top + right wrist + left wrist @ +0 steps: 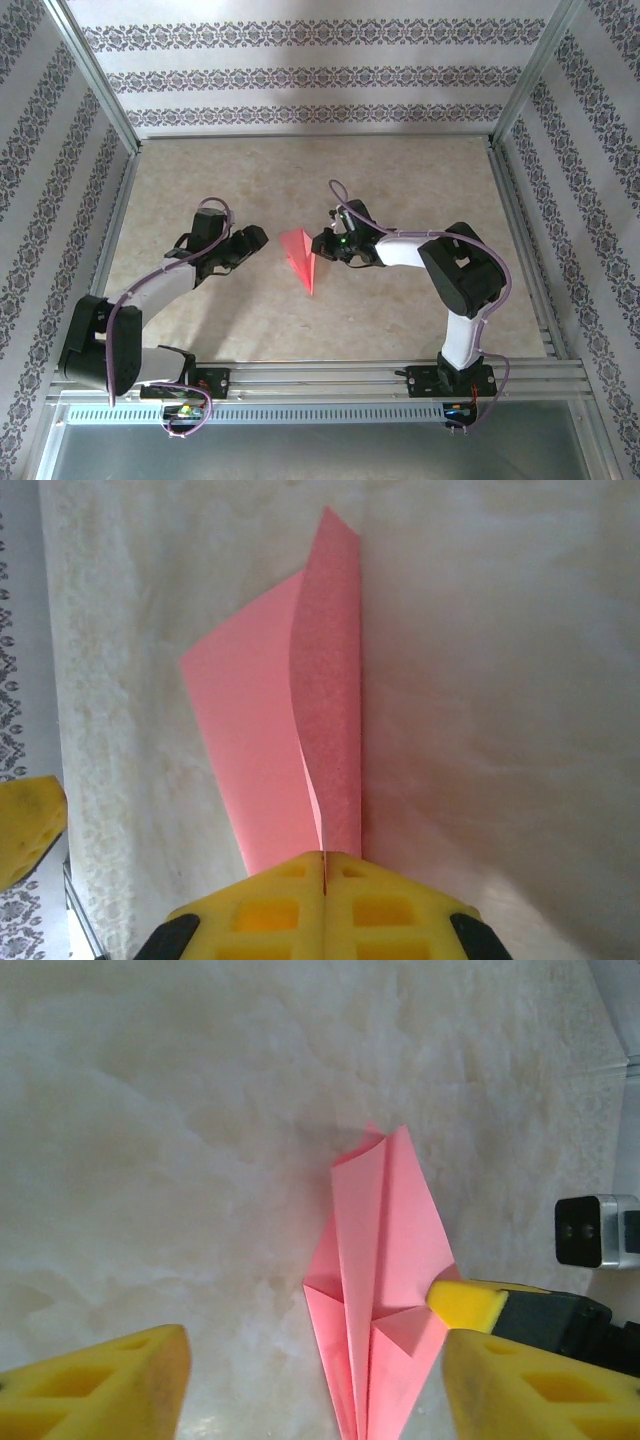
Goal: Fold a paper plane with a square sheet of paper (pick it up from the middle)
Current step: Turn over the paper plane at the center of the table, then move the paper plane to the top-center of the table.
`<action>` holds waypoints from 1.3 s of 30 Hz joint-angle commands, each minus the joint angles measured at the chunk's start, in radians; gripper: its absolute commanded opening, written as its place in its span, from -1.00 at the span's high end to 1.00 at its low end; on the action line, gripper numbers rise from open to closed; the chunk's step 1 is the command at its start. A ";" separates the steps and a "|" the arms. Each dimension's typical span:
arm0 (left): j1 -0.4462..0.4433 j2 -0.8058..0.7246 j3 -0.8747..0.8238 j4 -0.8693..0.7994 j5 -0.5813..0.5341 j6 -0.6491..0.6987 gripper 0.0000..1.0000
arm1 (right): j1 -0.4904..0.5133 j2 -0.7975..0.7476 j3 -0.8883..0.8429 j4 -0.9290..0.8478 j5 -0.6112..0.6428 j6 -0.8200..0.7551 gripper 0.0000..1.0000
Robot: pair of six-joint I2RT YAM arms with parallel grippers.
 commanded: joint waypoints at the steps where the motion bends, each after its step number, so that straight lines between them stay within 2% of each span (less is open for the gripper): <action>1: -0.031 0.044 -0.024 0.116 0.068 -0.086 -0.23 | -0.012 -0.013 -0.027 0.085 -0.023 0.018 0.93; 10: -0.103 0.203 0.001 0.214 0.098 -0.178 0.11 | -0.033 -0.039 -0.088 0.138 -0.026 0.032 0.89; 15: -0.124 0.260 0.008 0.253 0.103 -0.199 0.23 | -0.041 -0.061 -0.113 0.147 -0.020 0.015 0.66; 19: -0.132 0.281 0.015 0.259 0.103 -0.197 0.25 | -0.041 -0.090 -0.119 0.104 0.008 -0.023 0.46; 26: -0.143 0.302 0.029 0.256 0.106 -0.192 0.27 | -0.044 -0.101 -0.106 0.006 0.052 -0.076 0.54; 30: -0.144 0.303 0.030 0.250 0.103 -0.188 0.28 | -0.044 -0.084 -0.097 -0.005 0.033 -0.082 0.56; 36: -0.147 0.314 0.042 0.243 0.111 -0.178 0.30 | -0.035 -0.096 -0.065 -0.015 -0.024 -0.134 0.47; 39: -0.148 0.317 0.048 0.238 0.111 -0.172 0.31 | -0.019 -0.095 -0.025 -0.093 -0.005 -0.181 0.41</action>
